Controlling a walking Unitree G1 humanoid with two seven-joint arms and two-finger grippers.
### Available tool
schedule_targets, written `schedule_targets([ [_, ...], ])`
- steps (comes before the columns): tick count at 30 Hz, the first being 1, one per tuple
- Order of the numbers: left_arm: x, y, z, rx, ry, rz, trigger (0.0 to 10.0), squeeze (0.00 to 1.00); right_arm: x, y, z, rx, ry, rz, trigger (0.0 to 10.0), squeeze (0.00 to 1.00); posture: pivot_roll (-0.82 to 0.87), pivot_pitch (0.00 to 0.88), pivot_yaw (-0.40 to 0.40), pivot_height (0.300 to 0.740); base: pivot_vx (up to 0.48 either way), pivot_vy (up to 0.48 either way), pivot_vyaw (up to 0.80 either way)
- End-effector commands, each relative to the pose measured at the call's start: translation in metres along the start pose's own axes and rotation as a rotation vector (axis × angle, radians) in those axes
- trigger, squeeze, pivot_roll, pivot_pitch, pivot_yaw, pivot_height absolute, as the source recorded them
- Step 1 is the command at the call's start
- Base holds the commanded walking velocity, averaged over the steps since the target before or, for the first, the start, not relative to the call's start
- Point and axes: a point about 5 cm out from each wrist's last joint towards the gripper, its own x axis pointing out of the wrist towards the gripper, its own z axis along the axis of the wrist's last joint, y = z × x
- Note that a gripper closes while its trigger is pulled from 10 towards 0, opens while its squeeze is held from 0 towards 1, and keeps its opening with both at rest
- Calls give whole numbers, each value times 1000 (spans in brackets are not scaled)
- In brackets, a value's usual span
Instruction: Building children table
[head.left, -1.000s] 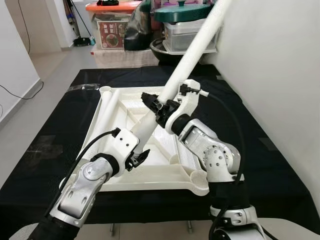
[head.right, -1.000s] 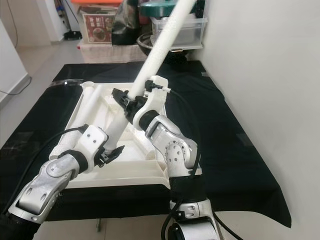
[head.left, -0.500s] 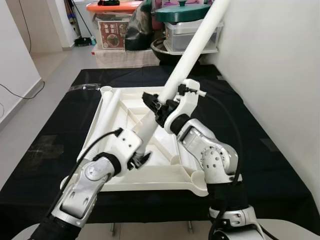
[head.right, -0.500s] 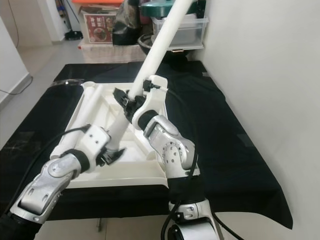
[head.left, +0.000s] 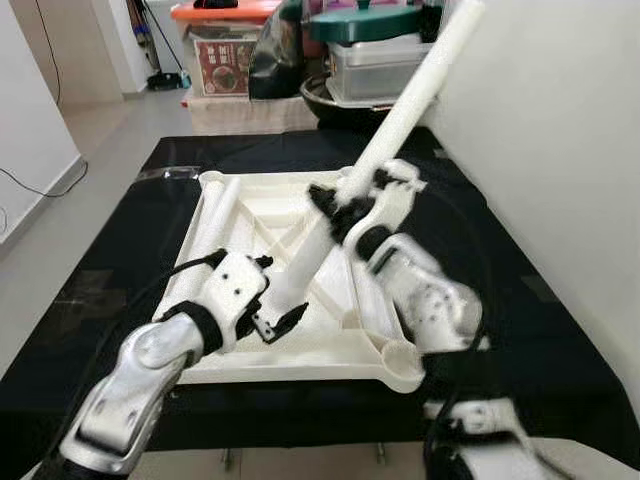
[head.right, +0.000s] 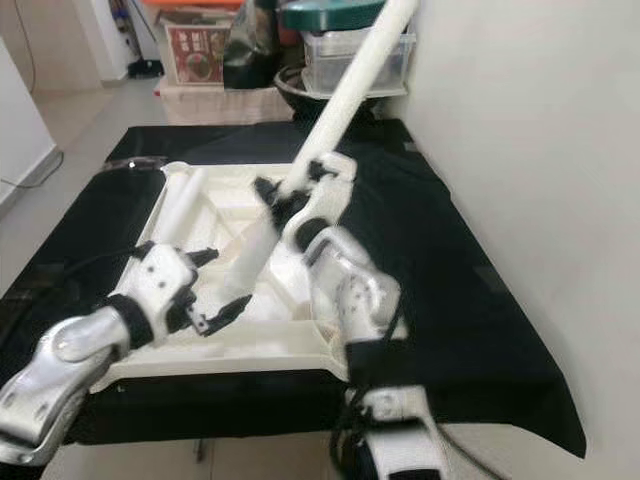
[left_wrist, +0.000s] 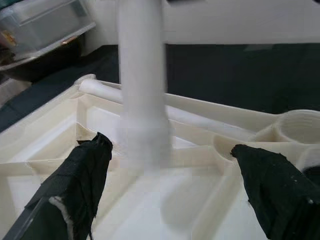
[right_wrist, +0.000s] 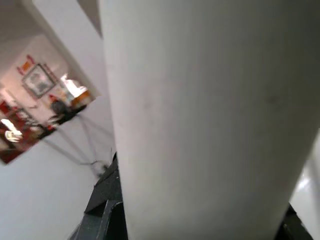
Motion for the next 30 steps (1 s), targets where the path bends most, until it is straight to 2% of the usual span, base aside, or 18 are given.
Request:
schedule_targets([
  [1, -4, 1, 3, -13, -8, -17, 10000, 0, 1, -7, 6, -19, -39, -23, 0, 0, 43, 0, -19, 740, 0, 0, 0],
  [3, -7, 0, 11, -54, -55, -17, 10000, 0, 2, -18, 19, -50, -68, -53, 0, 0, 46, 0, -23, 740, 0, 0, 0],
  [8, -9, -6, 14, -80, -75, -42, 10000, 0, 4, -26, 37, -88, -116, -75, 0, 0, 51, 0, -19, 740, 0, 0, 0],
  [10, -13, -10, 6, -104, -43, -43, 10000, 0, 6, -31, 60, -111, -187, -67, 0, 0, 50, 0, -18, 740, 0, 0, 0],
  [13, -15, -12, -1, -109, -14, -31, 10000, 0, 5, -30, 70, -123, -222, -42, 0, 0, 49, 0, -19, 740, 0, 0, 0],
  [14, -17, -11, -14, -151, 43, 38, 10000, 0, 5, -30, 80, -161, -256, -13, 0, 0, 49, 0, -17, 740, 0, 0, 0],
  [18, -21, -7, -32, -213, 127, 138, 10000, 0, 3, -35, 83, -190, -258, -6, 0, 0, 52, 0, -18, 740, 0, 0, 0],
  [20, -21, -7, -32, -213, 127, 138, 10000, 0, 3, -35, 83, -190, -258, -6, 0, 0, 52, 0, -18, 740, 0, 0, 0],
  [24, -28, -14, -48, -189, 211, 154, 10000, 0, 0, -37, 81, -201, -247, 17, 0, 0, 49, 0, -17, 740, 0, 0, 0],
  [30, -24, -18, -54, -187, 236, 180, 10000, 0, 0, -34, 76, -215, -230, 56, 0, 0, 47, 0, -18, 740, 0, 0, 0],
])
